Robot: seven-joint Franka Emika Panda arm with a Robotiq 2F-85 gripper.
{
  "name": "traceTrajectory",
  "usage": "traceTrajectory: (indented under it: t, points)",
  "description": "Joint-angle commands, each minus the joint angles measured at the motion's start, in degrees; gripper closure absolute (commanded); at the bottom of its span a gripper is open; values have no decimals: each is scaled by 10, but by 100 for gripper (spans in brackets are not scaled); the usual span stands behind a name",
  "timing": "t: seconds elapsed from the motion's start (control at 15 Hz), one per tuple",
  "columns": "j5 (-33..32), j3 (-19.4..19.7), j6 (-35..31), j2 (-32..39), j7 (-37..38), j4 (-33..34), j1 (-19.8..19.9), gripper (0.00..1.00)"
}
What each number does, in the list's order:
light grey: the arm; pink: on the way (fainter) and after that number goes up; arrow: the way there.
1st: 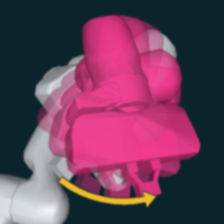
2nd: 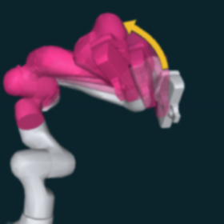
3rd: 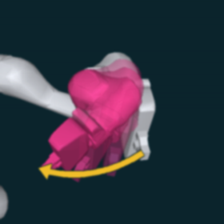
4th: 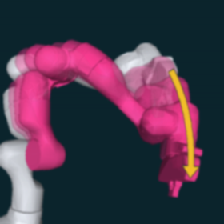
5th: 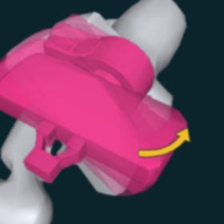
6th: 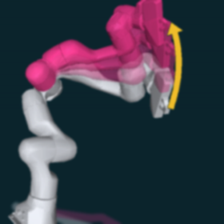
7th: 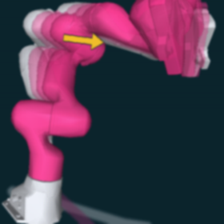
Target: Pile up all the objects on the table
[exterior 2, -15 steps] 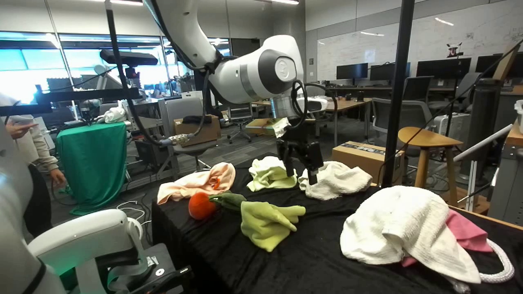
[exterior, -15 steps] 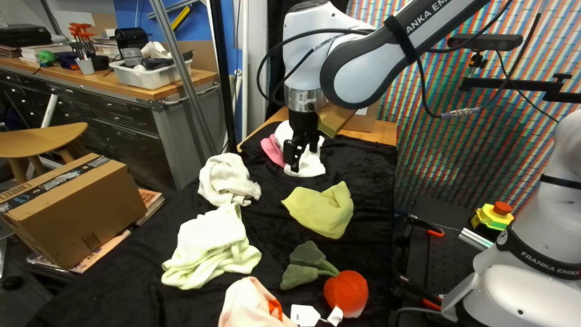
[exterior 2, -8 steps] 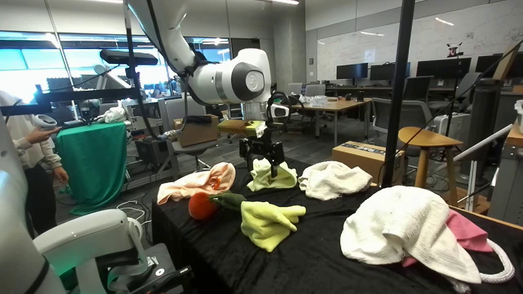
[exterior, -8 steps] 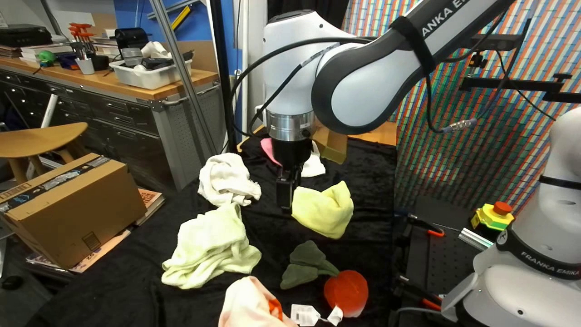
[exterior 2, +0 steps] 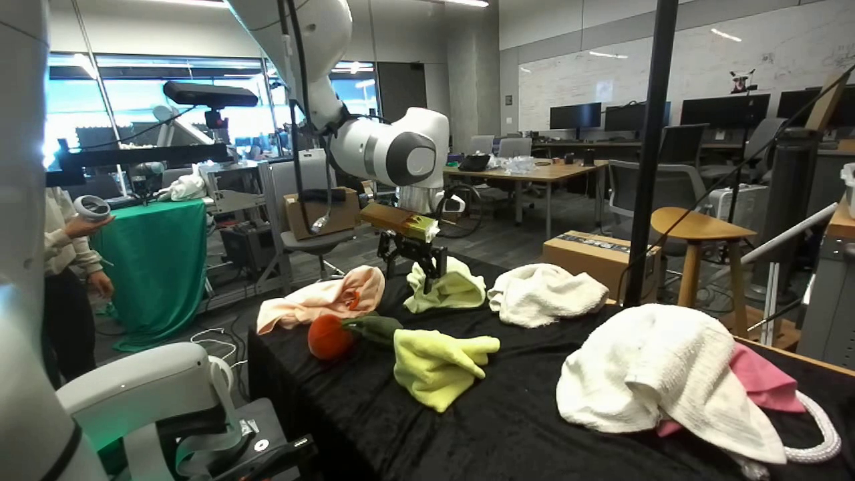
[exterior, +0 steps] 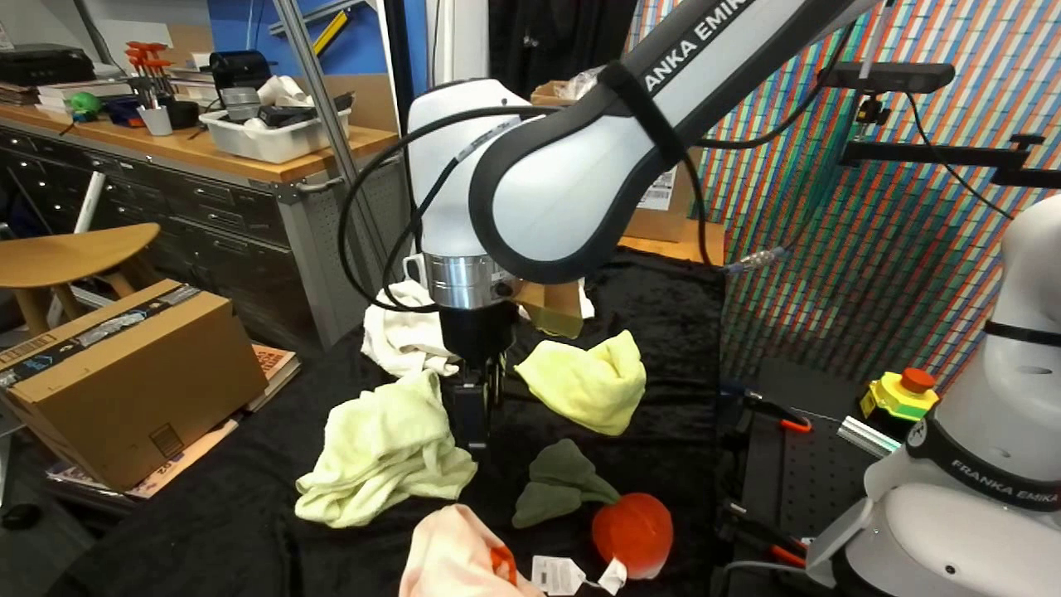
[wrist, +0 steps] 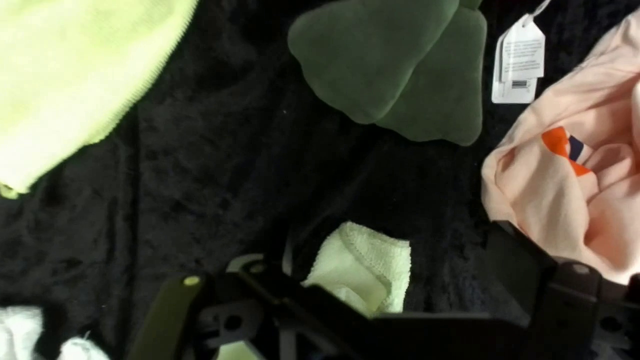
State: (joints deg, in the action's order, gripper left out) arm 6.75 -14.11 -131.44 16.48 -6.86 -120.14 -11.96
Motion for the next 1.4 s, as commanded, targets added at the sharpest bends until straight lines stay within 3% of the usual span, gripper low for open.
traceTrajectory:
  t: [0.0, 0.47, 0.87, 1.33]
  points:
    - [50, -20, 27, 51, -34, 59, 4, 0]
    - [101, -42, 82, 97, -36, 115, 6, 0]
    - [141, -37, 149, 106, -33, 160, 16, 0]
    - [176, -33, 159, 113, -31, 171, 17, 0]
